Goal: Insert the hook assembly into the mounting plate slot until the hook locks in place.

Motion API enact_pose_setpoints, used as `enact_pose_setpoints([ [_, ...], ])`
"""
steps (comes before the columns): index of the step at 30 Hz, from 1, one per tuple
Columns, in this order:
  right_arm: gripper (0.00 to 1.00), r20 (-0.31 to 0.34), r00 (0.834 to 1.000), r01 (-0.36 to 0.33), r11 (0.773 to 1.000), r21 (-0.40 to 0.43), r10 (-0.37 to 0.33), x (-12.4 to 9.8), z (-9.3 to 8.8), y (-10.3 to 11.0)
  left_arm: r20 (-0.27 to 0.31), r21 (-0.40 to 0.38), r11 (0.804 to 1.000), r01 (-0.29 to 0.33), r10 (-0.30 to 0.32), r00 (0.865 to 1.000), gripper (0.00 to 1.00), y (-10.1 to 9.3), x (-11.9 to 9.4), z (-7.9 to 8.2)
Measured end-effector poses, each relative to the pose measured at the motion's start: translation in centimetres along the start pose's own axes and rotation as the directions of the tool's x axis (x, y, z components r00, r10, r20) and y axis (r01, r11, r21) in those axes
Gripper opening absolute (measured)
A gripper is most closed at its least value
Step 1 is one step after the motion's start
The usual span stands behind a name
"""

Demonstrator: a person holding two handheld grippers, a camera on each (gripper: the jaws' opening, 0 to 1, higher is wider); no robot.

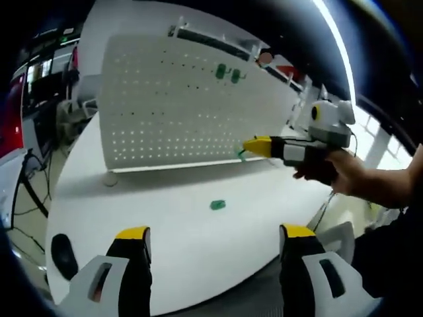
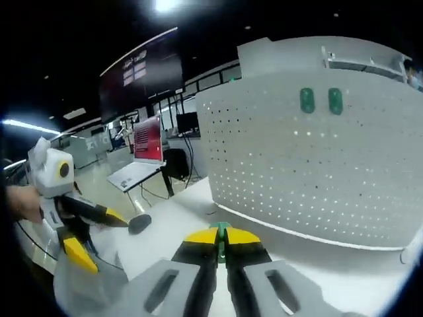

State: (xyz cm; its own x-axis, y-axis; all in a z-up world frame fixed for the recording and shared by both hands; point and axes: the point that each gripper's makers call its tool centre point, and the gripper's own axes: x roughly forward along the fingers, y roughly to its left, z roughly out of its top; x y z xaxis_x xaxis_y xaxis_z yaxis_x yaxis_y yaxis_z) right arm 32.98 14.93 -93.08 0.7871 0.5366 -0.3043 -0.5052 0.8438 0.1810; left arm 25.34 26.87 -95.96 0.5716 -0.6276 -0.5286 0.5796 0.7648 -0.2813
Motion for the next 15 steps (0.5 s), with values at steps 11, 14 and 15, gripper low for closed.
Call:
enact_pose_setpoints([
  [11,0.00,0.153,0.988,-0.005,0.975,0.223,-0.029,-3.2,1.6,2.4,0.004,-0.003,0.999,0.043,-0.043,0.999,0.77,-1.4,1.4,1.1],
  [14,0.00,0.172,0.985,-0.033,0.967,0.254,-0.011,-3.3,2.0,3.5,-0.011,0.007,0.998,0.065,-0.065,0.998,0.77,-1.9,1.8,1.2],
  [15,0.00,0.173,0.985,-0.040,0.973,0.225,0.000,-3.3,2.1,4.4,-0.008,0.012,0.998,0.066,-0.066,0.998,0.76,-2.0,1.8,1.3],
])
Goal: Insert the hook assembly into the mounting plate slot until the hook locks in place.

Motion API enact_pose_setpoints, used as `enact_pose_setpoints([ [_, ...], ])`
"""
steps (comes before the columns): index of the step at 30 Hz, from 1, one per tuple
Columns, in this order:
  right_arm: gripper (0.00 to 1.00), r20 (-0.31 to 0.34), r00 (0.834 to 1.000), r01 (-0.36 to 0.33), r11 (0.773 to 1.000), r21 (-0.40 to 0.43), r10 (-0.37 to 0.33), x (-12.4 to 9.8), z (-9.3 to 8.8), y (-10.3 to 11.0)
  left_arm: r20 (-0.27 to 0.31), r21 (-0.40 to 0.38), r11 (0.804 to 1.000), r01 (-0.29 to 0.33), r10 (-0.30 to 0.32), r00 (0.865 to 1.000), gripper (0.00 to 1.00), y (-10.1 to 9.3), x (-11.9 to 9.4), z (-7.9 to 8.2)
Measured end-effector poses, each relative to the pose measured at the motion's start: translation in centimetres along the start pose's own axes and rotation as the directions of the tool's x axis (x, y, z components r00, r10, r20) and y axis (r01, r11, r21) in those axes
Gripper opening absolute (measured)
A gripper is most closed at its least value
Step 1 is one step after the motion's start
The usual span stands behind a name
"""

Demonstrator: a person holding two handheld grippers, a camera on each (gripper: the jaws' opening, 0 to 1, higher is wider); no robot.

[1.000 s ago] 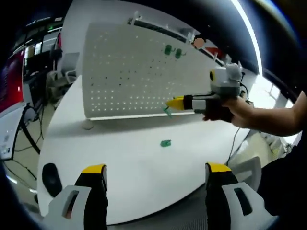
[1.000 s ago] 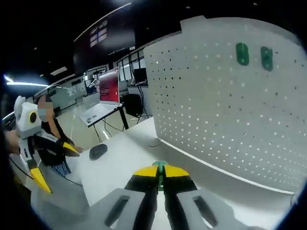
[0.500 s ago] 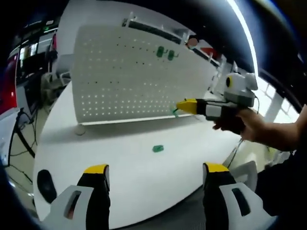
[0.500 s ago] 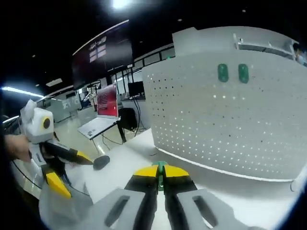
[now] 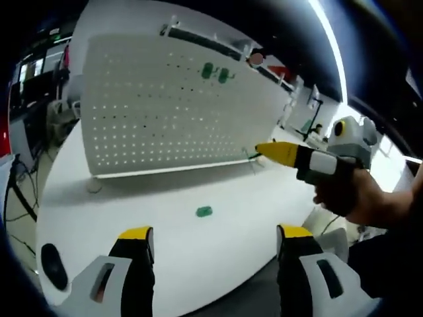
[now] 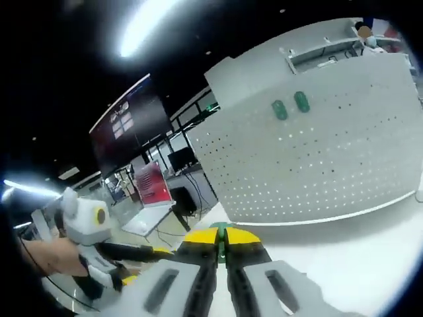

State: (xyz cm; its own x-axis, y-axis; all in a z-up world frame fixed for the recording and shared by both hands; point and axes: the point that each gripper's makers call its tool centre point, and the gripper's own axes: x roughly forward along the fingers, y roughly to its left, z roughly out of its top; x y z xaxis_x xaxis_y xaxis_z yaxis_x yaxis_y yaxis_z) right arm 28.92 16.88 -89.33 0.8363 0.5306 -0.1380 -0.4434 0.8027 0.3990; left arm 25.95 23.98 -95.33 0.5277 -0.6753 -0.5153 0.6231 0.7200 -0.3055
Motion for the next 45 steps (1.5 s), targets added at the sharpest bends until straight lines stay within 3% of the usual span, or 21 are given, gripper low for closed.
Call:
enact_pose_setpoints([
  [3,0.00,0.009,1.000,-0.025,1.000,0.013,0.024,0.2,-0.2,1.2,0.019,-0.009,1.000,0.012,-0.012,1.000,0.72,-0.2,0.1,0.6],
  [9,0.00,0.022,0.998,-0.065,0.997,0.034,0.064,0.4,-0.5,3.3,0.090,-0.132,0.988,0.081,-0.069,0.994,0.59,-1.1,0.1,2.1],
  [12,0.00,0.000,0.995,-0.100,0.995,0.014,0.100,0.8,-0.9,4.5,0.093,-0.128,0.989,0.074,-0.062,0.994,0.53,-1.0,0.0,2.2],
  [15,0.00,0.010,0.994,-0.108,0.994,-0.006,0.108,0.8,-0.8,5.1,0.078,-0.145,0.986,0.078,-0.067,0.995,0.41,-1.0,0.0,2.0],
  [17,0.00,0.014,0.993,-0.114,0.993,-0.005,0.114,0.7,-0.8,5.4,0.094,-0.170,0.981,0.098,-0.082,0.992,0.33,-1.1,0.0,2.3],
  [22,0.00,0.009,0.991,-0.132,0.991,-0.024,0.132,0.8,-0.9,6.0,0.162,-0.294,0.940,0.176,-0.133,0.978,0.23,-2.1,-0.3,3.4],
  [27,0.00,0.025,0.990,-0.138,0.990,-0.033,0.139,0.6,-0.5,6.2,0.183,-0.308,0.934,0.180,-0.127,0.975,0.14,-1.9,-0.8,3.9],
  [35,0.00,0.022,0.990,-0.140,0.988,-0.062,0.141,0.5,-0.6,6.5,0.211,-0.354,0.906,0.234,-0.167,0.963,0.05,-2.9,-0.7,4.1],
  [45,0.00,0.007,0.987,-0.159,0.983,-0.093,0.160,0.9,-1.0,7.0,0.184,-0.285,0.944,0.167,-0.118,0.976,0.02,-2.3,-1.0,3.9],
])
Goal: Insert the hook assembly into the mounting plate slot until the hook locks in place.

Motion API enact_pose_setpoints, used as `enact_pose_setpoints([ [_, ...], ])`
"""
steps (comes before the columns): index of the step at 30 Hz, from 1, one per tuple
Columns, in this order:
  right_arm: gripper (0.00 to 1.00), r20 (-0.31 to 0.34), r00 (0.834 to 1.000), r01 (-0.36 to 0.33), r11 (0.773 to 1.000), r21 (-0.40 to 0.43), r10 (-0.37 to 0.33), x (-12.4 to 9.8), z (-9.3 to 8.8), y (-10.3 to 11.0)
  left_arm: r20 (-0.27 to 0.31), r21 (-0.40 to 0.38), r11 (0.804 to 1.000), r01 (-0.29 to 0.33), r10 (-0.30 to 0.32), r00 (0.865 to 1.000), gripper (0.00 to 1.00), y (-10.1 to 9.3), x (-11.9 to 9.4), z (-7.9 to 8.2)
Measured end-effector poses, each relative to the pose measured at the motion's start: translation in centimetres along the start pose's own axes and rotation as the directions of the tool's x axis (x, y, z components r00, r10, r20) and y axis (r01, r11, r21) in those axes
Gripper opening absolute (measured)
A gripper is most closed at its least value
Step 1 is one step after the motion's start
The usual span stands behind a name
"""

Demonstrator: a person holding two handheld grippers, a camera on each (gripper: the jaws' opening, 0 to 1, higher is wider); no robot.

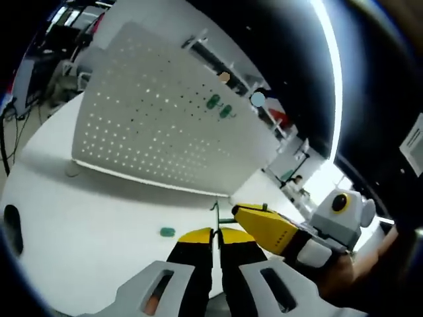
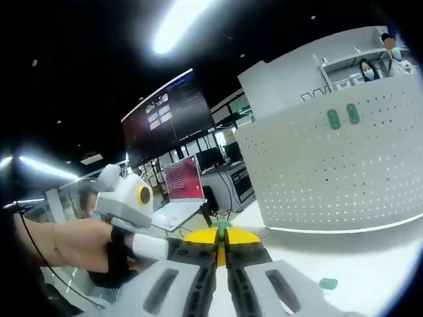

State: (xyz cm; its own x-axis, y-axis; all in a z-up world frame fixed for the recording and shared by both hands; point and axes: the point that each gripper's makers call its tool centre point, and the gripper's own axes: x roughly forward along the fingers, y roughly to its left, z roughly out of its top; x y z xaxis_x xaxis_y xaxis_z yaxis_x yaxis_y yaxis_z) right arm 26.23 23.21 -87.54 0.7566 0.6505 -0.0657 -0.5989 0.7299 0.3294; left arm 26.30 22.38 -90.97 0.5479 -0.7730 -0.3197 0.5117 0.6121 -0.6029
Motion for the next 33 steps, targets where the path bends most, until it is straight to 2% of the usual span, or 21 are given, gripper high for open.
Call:
enact_pose_setpoints([
  [3,0.02,-0.024,1.000,-0.014,0.999,0.043,0.015,0.3,-0.3,-0.1,-0.007,0.030,0.999,-0.019,0.019,1.000,0.02,0.3,-0.1,0.0],
  [5,0.05,-0.025,1.000,-0.014,0.998,0.061,0.015,0.1,-0.1,-0.2,0.019,0.037,0.999,-0.031,0.030,0.999,0.01,0.4,-0.3,0.7],
  [10,0.06,-0.030,0.997,-0.063,0.988,0.142,0.068,-0.3,0.5,0.2,0.062,0.146,0.985,-0.097,0.088,0.994,0.01,1.4,-1.0,2.2],
  [13,0.06,-0.026,0.998,-0.060,0.989,0.139,0.064,-0.2,0.6,0.1,0.067,0.178,0.979,-0.099,0.088,0.994,0.01,1.4,-0.9,2.3],
  [16,0.06,-0.035,0.996,-0.074,0.986,0.147,0.080,0.2,0.6,0.3,0.067,0.233,0.967,-0.101,0.088,0.994,0.01,1.2,-0.7,2.0],
  [19,0.06,-0.042,0.994,-0.091,0.983,0.159,0.099,0.6,0.7,0.6,0.070,0.330,0.938,-0.104,0.085,0.994,0.01,0.9,-0.6,1.9],
  [21,0.07,-0.057,0.992,-0.098,0.982,0.164,0.109,0.9,0.4,0.6,0.066,0.368,0.925,-0.094,0.075,0.995,0.01,0.5,-0.6,1.8],
  [23,0.07,-0.064,0.990,-0.110,0.978,0.177,0.123,1.1,0.2,0.6,0.060,0.378,0.923,-0.076,0.057,0.997,0.01,0.3,-0.6,1.7],
  [29,0.06,-0.089,0.984,-0.130,0.967,0.217,0.153,1.1,-0.3,0.5,0.067,0.391,0.917,-0.076,0.054,0.996,0.01,0.5,-0.8,1.6],
  [33,0.04,-0.089,0.983,-0.133,0.960,0.245,0.158,1.1,-0.5,0.7,0.067,0.415,0.905,-0.093,0.071,0.995,0.01,0.8,-0.8,1.6],
])
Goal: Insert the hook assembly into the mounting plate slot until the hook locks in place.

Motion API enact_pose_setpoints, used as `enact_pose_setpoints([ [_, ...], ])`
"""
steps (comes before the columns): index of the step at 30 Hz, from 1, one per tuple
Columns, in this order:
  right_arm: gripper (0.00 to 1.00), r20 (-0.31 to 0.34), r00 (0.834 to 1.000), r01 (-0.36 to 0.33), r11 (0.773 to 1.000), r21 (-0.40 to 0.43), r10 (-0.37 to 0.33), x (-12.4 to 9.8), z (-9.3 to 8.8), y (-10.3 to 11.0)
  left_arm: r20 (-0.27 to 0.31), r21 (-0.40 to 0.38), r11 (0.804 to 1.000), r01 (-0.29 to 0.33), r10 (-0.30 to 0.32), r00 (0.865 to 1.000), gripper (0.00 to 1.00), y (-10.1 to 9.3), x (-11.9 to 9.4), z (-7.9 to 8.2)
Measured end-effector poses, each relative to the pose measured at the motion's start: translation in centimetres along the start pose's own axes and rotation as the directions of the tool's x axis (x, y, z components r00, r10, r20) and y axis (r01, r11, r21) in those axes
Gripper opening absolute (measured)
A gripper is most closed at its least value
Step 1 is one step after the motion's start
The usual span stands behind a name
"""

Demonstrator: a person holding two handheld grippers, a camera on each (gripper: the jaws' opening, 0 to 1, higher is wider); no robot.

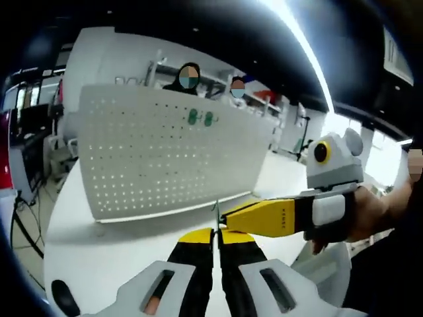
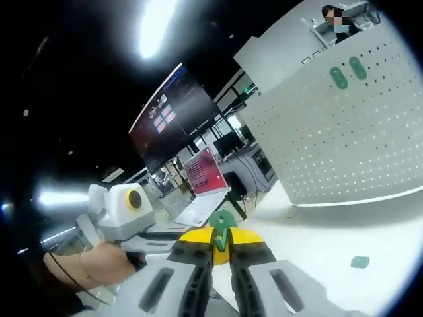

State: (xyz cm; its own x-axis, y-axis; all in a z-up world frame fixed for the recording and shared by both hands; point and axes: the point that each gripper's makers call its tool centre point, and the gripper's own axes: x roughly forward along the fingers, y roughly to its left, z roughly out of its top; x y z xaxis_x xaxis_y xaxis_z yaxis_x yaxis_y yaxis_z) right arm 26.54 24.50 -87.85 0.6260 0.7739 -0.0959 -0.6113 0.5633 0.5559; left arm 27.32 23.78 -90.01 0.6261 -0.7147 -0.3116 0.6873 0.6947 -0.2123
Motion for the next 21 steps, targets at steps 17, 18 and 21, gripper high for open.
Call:
enact_pose_setpoints([
  [17,0.00,0.005,0.999,0.052,0.998,-0.034,-0.052,-0.1,-0.2,-0.5,-0.058,0.087,0.996,-0.022,0.027,0.998,0.02,0.2,0.2,-0.3],
  [18,0.00,0.005,0.998,0.057,0.998,-0.031,-0.057,-0.2,-0.3,-0.6,-0.060,0.085,0.996,-0.022,0.027,0.998,0.02,0.2,0.2,-0.4],
  [21,0.00,-0.006,0.998,0.068,0.998,-0.008,-0.068,-0.3,-0.6,-0.8,-0.072,0.059,0.998,-0.021,0.025,0.997,0.02,0.1,0.3,-0.7],
])
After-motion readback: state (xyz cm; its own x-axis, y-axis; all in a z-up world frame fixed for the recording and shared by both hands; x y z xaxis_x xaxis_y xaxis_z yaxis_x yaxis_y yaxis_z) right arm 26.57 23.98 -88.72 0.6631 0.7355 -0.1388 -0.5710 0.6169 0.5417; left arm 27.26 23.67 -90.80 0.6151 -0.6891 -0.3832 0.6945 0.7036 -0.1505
